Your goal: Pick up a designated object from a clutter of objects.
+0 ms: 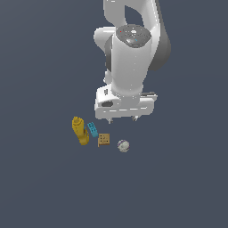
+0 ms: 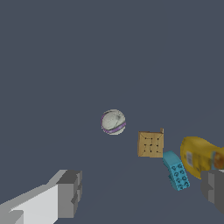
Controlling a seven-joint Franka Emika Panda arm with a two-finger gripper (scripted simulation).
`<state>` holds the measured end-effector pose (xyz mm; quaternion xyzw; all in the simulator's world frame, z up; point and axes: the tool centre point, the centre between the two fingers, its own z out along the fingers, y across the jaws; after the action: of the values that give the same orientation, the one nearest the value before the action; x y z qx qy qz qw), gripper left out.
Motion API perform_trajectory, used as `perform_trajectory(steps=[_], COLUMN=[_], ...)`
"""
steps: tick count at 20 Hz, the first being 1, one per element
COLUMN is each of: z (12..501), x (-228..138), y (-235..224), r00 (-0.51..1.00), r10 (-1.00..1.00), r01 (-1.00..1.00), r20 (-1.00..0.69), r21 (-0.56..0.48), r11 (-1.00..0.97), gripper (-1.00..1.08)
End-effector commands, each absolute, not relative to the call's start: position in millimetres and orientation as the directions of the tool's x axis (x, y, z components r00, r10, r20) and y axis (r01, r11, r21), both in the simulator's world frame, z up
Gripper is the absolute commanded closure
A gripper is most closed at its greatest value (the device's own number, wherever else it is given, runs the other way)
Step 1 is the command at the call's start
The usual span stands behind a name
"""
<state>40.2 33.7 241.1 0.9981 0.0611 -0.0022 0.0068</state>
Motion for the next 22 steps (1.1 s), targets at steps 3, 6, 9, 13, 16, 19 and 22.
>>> perform_trajectory(steps=[3,6,9,13,16,19,22], z=[190.5,159.0,133.0,107.3,94.7,88.0,87.9], x=[51.3,55.7,57.8,58.6,58.5,58.3,57.8], y=[38.8,42.3,45.2,48.3,49.9,50.7,50.7], r00=[0.981,0.971,0.961,0.951,0.945,0.942,0.942], r10=[0.195,0.239,0.275,0.310,0.327,0.336,0.335], r01=[0.195,0.239,0.275,0.310,0.327,0.336,0.335], r20=[-0.005,-0.004,-0.003,-0.001,-0.001,0.000,-0.002], r21=[0.012,0.009,0.007,0.003,0.001,0.000,0.000], r11=[-0.981,-0.971,-0.961,-0.951,-0.945,-0.942,-0.942], gripper=[-0.92,-0.92,-0.92,-0.92,-0.92,-0.92,-0.92])
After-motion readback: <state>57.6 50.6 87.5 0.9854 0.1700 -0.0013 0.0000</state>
